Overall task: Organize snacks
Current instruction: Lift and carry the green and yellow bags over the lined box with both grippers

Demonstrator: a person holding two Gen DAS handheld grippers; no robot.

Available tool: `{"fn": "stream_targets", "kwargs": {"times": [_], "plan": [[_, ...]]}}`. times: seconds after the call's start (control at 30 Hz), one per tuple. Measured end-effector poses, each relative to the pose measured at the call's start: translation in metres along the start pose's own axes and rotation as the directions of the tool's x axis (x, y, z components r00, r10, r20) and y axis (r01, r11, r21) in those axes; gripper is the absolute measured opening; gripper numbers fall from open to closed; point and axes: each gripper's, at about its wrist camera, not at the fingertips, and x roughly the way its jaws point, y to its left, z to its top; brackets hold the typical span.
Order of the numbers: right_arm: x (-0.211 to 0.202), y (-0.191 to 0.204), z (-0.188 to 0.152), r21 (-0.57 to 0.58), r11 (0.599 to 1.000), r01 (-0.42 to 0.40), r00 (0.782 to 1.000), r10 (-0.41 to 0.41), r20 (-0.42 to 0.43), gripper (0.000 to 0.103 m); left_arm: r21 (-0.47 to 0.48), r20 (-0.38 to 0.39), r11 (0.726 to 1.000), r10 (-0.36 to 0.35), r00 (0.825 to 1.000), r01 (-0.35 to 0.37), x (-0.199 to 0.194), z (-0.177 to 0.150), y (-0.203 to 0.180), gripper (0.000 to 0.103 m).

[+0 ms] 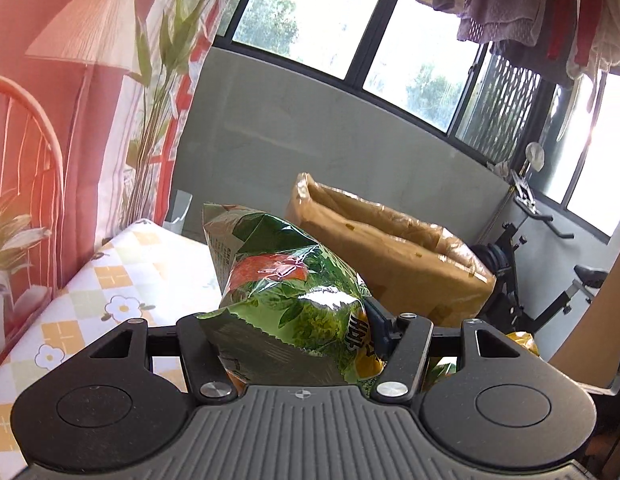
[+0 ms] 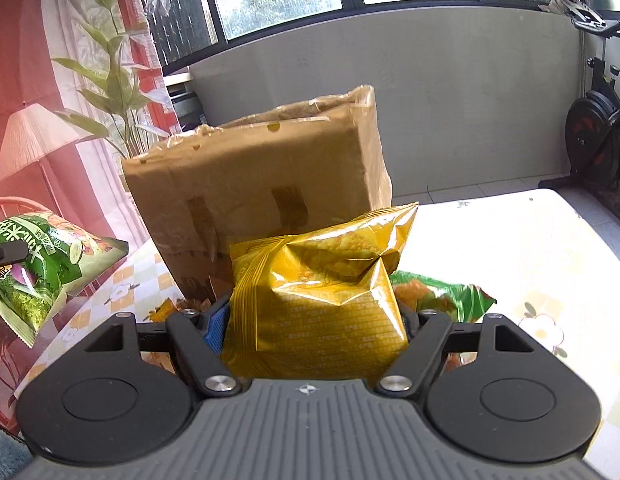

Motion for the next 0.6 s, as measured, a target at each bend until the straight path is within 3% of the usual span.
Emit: {"fn": "stream_targets", "kwargs": {"times": [0.27, 0.4, 0.6], "plan": [[-0.006, 0.007, 0.045, -0.050, 0.998, -0.025, 0.994, 0.030, 0.101, 0.075, 0.057, 0.120, 0.998, -0.039, 0.992, 0.033, -0.007, 0.044, -0.020, 0.064], [-0.007, 0.010, 0.065, -0.062, 0.997, -0.040, 0.987, 0.049, 0.155, 0.075, 0.144, 0.149, 0.988, -0.084, 0.985, 0.062, -0.001, 0.067, -0.040, 0.064], [0.001, 0.006, 0.102, -0.067, 0.997, -0.040, 0.977, 0.053, 0.206, 0.075, 0.203, 0.116, 0.970, -0.159, 0.980, 0.133, 0.034, 0.101, -0.063, 0.064]]}}
